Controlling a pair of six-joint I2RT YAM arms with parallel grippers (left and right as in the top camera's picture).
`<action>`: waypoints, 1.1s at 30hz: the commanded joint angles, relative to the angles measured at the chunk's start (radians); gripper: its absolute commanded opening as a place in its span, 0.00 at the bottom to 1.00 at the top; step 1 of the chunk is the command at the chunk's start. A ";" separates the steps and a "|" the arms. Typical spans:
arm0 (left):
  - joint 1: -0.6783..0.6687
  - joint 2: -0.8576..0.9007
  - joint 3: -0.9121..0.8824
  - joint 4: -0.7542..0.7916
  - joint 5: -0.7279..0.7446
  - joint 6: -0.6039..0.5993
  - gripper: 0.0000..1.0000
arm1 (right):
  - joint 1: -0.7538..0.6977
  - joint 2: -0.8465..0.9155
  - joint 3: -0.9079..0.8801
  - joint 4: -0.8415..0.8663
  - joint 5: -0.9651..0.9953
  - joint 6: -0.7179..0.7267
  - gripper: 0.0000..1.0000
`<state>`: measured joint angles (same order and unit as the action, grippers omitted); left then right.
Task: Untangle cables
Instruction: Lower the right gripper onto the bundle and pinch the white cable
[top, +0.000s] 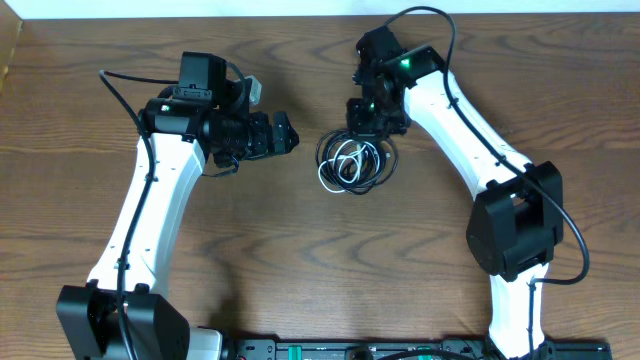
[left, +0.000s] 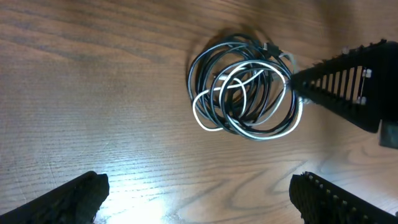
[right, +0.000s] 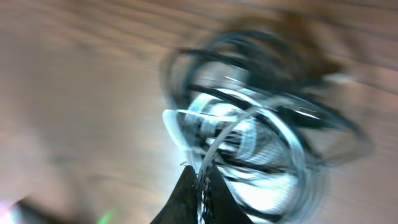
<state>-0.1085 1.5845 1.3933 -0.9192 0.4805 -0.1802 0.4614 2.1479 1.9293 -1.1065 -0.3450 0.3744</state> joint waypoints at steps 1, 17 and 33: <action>0.000 0.006 0.015 0.005 -0.003 0.002 0.99 | -0.001 -0.001 0.016 0.076 -0.366 -0.050 0.01; 0.000 0.006 0.015 -0.005 -0.003 0.002 0.99 | 0.013 -0.034 0.293 -0.069 0.128 -0.047 0.01; 0.000 0.006 0.015 0.001 -0.002 0.002 0.99 | 0.015 -0.129 0.384 -0.064 0.201 -0.047 0.22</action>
<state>-0.1085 1.5845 1.3933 -0.9161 0.4801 -0.1802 0.4908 2.1014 2.2704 -1.1618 -0.2138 0.3359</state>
